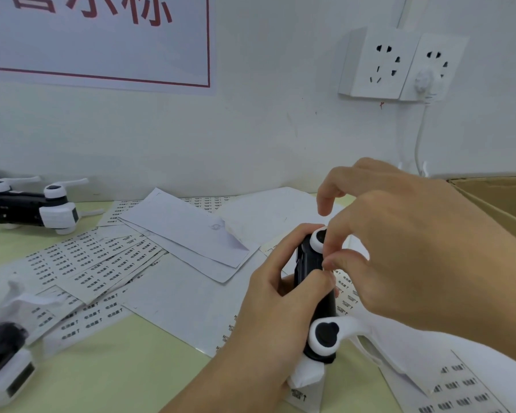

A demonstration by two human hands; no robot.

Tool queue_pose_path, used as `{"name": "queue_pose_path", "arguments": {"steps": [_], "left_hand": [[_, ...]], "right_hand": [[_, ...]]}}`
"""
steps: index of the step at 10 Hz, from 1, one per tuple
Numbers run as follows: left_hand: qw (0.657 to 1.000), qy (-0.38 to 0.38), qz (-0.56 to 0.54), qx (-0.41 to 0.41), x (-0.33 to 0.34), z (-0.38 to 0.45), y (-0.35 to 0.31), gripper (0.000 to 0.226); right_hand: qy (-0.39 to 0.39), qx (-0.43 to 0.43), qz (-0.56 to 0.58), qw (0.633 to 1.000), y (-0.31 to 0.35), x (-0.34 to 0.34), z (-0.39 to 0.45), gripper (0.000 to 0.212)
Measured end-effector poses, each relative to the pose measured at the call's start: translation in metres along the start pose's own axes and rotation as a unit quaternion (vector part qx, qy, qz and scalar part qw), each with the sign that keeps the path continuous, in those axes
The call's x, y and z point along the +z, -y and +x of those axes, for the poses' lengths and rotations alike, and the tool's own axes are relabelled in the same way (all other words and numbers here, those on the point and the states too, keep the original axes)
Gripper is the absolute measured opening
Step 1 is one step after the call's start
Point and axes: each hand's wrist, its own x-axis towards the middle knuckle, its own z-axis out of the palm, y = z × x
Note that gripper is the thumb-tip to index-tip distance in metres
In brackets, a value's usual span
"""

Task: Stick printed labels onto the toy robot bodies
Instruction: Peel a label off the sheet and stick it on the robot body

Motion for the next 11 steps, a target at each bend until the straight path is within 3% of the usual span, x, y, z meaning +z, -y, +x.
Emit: {"name": "queue_pose_path", "arguments": {"steps": [7,8,9,10,11], "left_hand": [[1.0,0.027,0.012,0.011,-0.002,0.001,0.0,0.053],[1.0,0.022,0.002,0.006,-0.002,0.0,-0.001,0.051],[1.0,0.009,-0.004,0.009,-0.002,0.001,-0.001,0.051],[0.999,0.004,-0.028,0.017,-0.002,0.0,-0.001,0.049],[0.999,0.008,-0.051,0.018,-0.003,0.0,-0.001,0.049]], "right_hand": [[-0.052,0.007,-0.025,0.998,-0.004,0.002,0.002,0.044],[-0.029,0.013,0.053,0.998,-0.014,0.001,0.001,0.047],[0.085,0.019,0.17,0.982,-0.021,0.002,0.003,0.055],[0.161,0.002,0.295,0.942,-0.018,0.009,0.004,0.037],[0.177,-0.002,0.371,0.912,-0.015,0.016,0.004,0.02]]}}
